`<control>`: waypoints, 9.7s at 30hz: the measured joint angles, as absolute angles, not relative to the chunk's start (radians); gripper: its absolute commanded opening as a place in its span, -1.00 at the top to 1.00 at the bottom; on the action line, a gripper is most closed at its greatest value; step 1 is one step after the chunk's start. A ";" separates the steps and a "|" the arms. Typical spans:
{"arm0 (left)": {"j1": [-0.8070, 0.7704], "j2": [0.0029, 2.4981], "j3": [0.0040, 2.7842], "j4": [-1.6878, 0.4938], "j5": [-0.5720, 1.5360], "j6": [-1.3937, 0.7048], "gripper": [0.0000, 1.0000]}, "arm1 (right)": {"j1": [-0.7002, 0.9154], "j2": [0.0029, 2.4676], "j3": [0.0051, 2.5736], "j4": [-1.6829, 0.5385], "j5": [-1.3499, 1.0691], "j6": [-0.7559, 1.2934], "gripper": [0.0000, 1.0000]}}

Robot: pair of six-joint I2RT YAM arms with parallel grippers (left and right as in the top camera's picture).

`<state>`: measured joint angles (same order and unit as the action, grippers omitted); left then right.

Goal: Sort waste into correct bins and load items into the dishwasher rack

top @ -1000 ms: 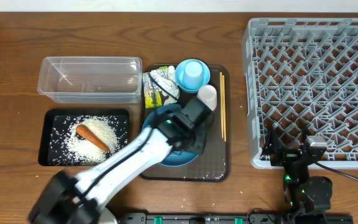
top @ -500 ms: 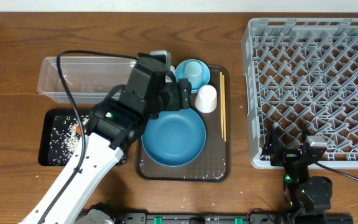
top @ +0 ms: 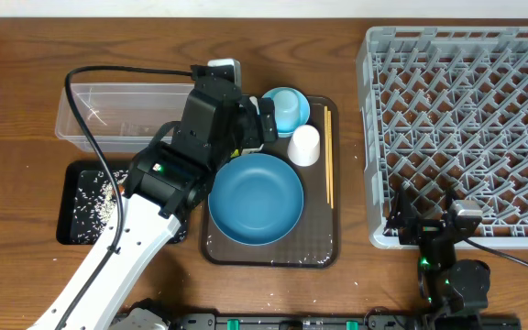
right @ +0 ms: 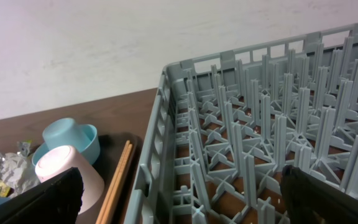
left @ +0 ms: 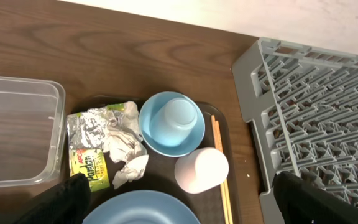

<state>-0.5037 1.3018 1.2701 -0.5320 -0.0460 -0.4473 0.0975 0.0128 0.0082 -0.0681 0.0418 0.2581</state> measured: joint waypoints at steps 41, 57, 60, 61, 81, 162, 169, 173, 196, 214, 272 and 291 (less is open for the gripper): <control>-0.432 2.093 1.679 -0.886 -0.007 -0.385 -0.63 | 0.097 0.013 0.008 -0.068 0.042 0.258 -0.99; -0.432 2.097 1.677 -0.926 -0.046 -0.385 -0.40 | 0.097 0.013 0.008 -0.068 0.042 0.258 -0.98; -0.432 2.097 1.665 -0.907 -0.053 -0.385 -0.39 | 0.097 0.013 0.008 -0.068 0.042 0.258 -0.99; -0.432 2.097 1.658 -0.900 -0.053 -0.385 -0.40 | 0.097 0.013 0.008 -0.068 0.041 0.258 -0.99; -0.432 2.097 1.636 -0.868 -0.052 -0.387 0.88 | 0.097 0.013 0.008 -0.068 0.042 0.258 -0.98; -0.471 1.769 1.618 -0.913 -0.049 -0.369 0.88 | 0.097 0.013 0.008 -0.068 0.042 0.258 -0.98; -0.405 1.762 1.618 -0.850 -0.236 -0.369 0.88 | 0.097 0.013 0.008 -0.068 0.042 0.258 -0.99; -0.321 1.768 1.618 -0.831 -0.286 -0.368 0.56 | 0.097 0.013 0.008 -0.068 0.042 0.258 -0.98; -0.334 1.802 1.543 -0.828 0.100 -0.343 -0.19 | 0.097 0.013 0.008 -0.068 0.042 0.258 -0.99; -0.393 1.834 1.290 -0.439 -0.035 -0.331 -0.18 | 0.097 0.013 0.008 -0.068 0.042 0.258 -0.99; -0.538 2.019 1.289 -0.218 -0.051 -0.363 0.88 | 0.097 0.013 0.008 -0.068 0.042 0.258 -0.98; -0.511 1.869 1.288 -0.300 -0.212 -0.369 0.88 | 0.097 0.013 0.008 -0.068 0.042 0.258 -0.98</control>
<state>-0.5114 1.8687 1.2877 -0.2996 -0.2123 -0.3695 0.0975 0.0128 0.0082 -0.0681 0.0418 0.2581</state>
